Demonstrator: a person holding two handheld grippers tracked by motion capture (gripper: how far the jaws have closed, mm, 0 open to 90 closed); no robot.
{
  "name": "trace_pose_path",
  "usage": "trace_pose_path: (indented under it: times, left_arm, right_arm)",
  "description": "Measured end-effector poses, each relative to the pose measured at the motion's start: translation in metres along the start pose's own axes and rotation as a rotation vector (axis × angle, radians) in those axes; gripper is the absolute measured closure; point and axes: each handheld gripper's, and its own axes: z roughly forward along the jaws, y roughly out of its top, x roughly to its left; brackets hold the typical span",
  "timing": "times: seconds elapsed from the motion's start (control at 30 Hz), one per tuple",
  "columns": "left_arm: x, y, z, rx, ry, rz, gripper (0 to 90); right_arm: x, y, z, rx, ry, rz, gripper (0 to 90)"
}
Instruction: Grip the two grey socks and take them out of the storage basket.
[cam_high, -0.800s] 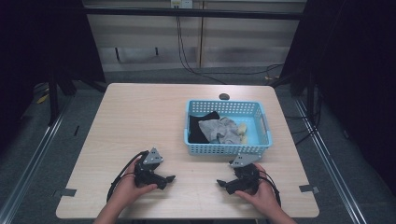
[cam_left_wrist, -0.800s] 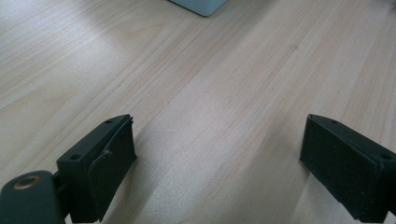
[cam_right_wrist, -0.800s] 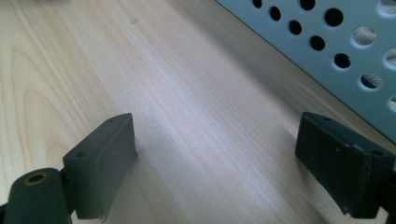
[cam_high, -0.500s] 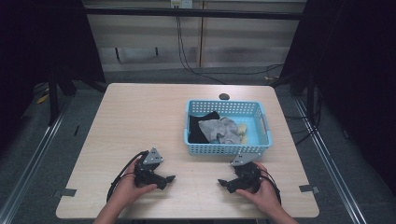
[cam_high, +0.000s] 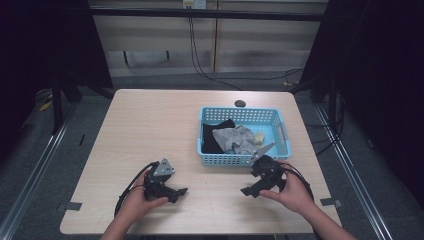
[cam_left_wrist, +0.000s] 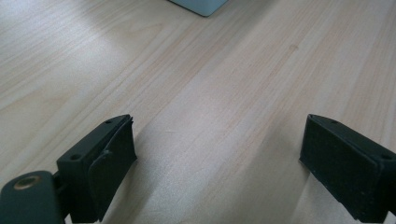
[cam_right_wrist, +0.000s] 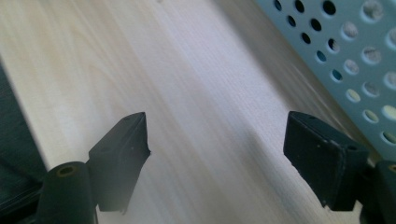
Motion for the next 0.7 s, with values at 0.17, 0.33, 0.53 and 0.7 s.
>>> trace_pose_path:
  times: [0.17,0.33,0.53,0.7]
  left_arm:
    - [0.000,0.000,0.000,-0.001,-0.002,0.000,9.4]
    - [0.000,0.000,0.000,-0.002,-0.001,-0.001,9.3]
    - [0.000,0.000,0.000,0.000,-0.001,-0.001,9.3]
    - [-0.001,0.000,0.001,-0.007,-0.002,-0.011,9.0]
  right_arm:
    - [-0.001,0.020,-0.022,0.033,0.001,-0.032,21.9]
    - [-0.010,0.043,-0.039,0.036,-0.007,-0.038,22.3]
    - [-0.032,0.071,-0.046,0.029,-0.059,-0.015,23.1]
    - [-0.054,0.090,-0.038,0.027,-0.092,0.013,24.8]
